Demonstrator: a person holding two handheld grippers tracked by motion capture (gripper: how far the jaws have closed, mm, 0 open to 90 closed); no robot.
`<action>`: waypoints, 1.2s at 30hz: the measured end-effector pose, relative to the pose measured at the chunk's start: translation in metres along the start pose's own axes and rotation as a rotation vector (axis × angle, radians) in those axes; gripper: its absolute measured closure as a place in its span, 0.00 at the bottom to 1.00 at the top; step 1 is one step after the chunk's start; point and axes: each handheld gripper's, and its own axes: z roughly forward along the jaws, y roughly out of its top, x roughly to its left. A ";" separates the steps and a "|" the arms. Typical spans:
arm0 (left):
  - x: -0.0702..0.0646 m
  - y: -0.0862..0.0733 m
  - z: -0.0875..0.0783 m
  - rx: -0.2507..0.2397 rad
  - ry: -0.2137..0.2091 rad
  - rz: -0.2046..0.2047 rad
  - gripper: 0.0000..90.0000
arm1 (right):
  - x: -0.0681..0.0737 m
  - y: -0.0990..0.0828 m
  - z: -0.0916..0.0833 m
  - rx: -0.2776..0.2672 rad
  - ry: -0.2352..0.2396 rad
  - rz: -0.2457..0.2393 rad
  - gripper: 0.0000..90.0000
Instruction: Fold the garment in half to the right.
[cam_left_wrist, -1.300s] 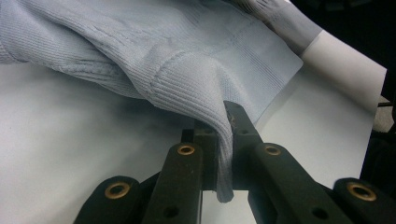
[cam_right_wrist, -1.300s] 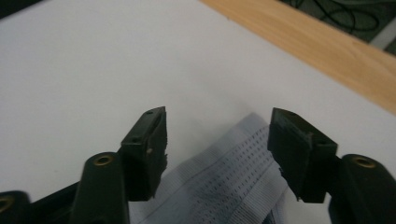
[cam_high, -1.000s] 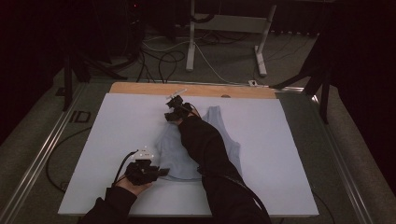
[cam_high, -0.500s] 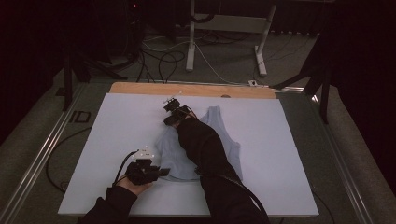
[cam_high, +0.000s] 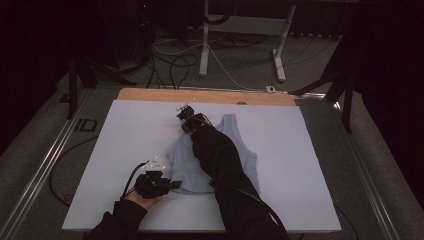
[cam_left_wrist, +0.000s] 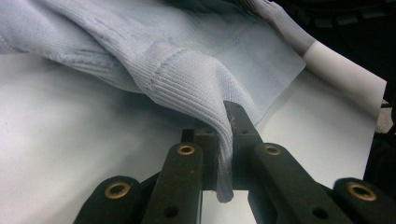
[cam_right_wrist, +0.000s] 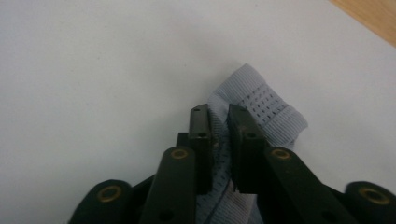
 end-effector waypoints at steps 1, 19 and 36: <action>0.000 0.000 0.000 0.001 0.001 0.003 0.96 | 0.000 0.000 0.000 0.002 -0.001 -0.004 0.93; 0.001 0.001 -0.001 0.008 0.000 0.001 0.96 | -0.009 0.007 -0.025 -0.060 0.000 0.005 0.94; -0.015 0.025 -0.006 0.009 0.006 0.058 0.96 | -0.021 0.009 -0.057 -0.130 -0.017 0.007 0.94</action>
